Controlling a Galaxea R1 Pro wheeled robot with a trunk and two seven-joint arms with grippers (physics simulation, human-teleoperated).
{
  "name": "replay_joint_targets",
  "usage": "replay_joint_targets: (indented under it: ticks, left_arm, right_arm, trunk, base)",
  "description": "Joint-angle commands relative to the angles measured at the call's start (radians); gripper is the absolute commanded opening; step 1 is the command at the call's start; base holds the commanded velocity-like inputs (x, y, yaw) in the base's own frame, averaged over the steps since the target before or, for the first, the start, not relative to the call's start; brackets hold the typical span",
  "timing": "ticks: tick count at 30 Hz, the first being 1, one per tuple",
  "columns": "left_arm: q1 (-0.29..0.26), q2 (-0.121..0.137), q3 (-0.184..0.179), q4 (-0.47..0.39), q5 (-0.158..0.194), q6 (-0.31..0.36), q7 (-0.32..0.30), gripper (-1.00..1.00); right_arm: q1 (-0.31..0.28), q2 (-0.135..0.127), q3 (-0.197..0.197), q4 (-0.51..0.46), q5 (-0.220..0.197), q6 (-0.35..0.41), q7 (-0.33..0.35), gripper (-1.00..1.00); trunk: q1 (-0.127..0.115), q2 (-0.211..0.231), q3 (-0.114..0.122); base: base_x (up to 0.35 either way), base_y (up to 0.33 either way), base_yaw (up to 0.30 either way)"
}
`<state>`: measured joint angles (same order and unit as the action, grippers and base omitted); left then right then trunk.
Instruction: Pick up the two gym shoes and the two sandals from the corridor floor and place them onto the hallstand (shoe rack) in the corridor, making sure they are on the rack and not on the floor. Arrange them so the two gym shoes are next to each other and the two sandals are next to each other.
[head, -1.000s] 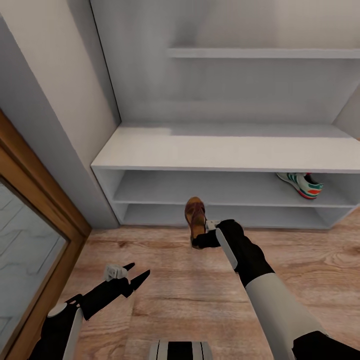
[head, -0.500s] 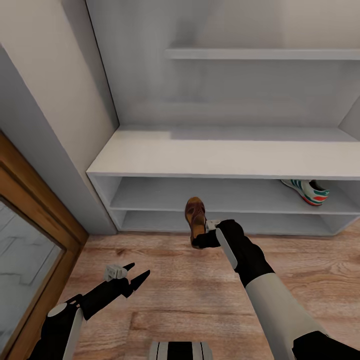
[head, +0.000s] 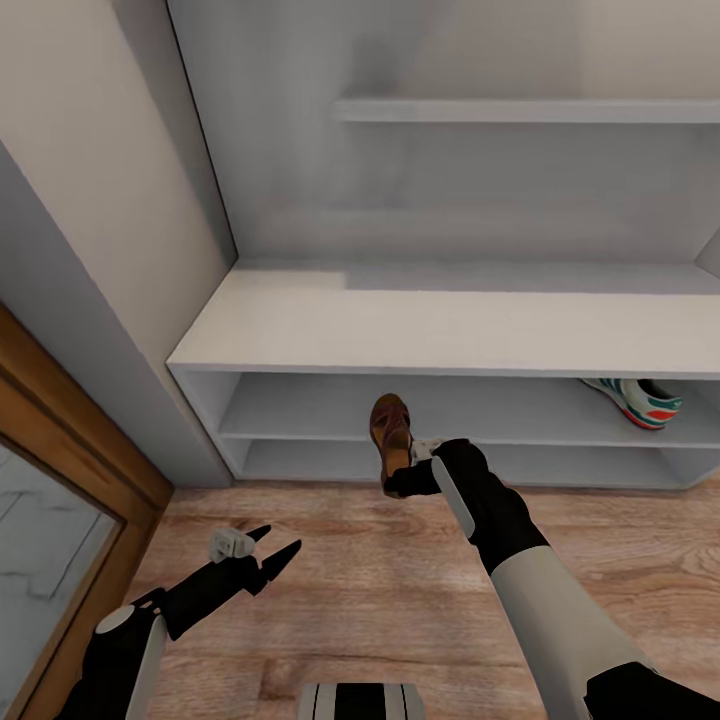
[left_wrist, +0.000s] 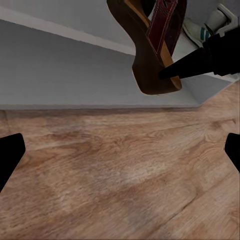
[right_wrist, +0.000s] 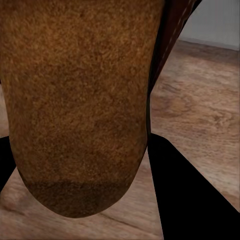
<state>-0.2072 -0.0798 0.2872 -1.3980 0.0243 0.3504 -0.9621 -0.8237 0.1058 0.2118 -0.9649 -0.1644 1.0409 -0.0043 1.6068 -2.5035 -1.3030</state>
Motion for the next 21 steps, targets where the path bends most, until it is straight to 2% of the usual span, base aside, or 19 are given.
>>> replay_joint_targets:
  ticks: [1,8,14,17,21]
  left_arm:
    - [0.000,0.000,-0.002,-0.001,0.001,0.000,-0.001,1.00]
    - [0.000,0.000,-0.038,-0.002,0.004,0.000,-0.005,1.00]
    - [0.000,0.000,-0.093,-0.001,0.005,0.000,-0.006,1.00]
    - [0.000,0.001,-0.122,-0.001,0.005,0.000,-0.006,1.00]
    - [0.000,0.001,-0.132,-0.001,0.005,0.000,-0.006,1.00]
  right_arm:
    - [0.000,0.000,0.000,0.000,-0.003,0.000,-0.002,-1.00]
    - [0.000,0.000,0.000,0.000,-0.003,0.000,-0.002,-1.00]
    - [0.000,0.000,0.000,0.000,-0.003,0.000,-0.002,-1.00]
    - [0.000,0.000,0.000,0.000,-0.003,0.000,-0.002,-1.00]
    - [0.000,0.000,0.000,0.000,-0.003,-0.001,-0.002,-1.00]
  trunk:
    - [0.000,0.000,0.000]
    - [0.000,0.000,0.000]
    - [0.000,0.000,0.000]
    - [0.000,0.000,0.000]
    - [0.000,0.000,0.000]
  base:
    - [0.029,0.003,0.000]
    - [0.010,0.001,0.000]
    - [0.014,0.000,0.000]
    - [0.188,0.018,0.000]
    - [0.266,0.066,0.000]
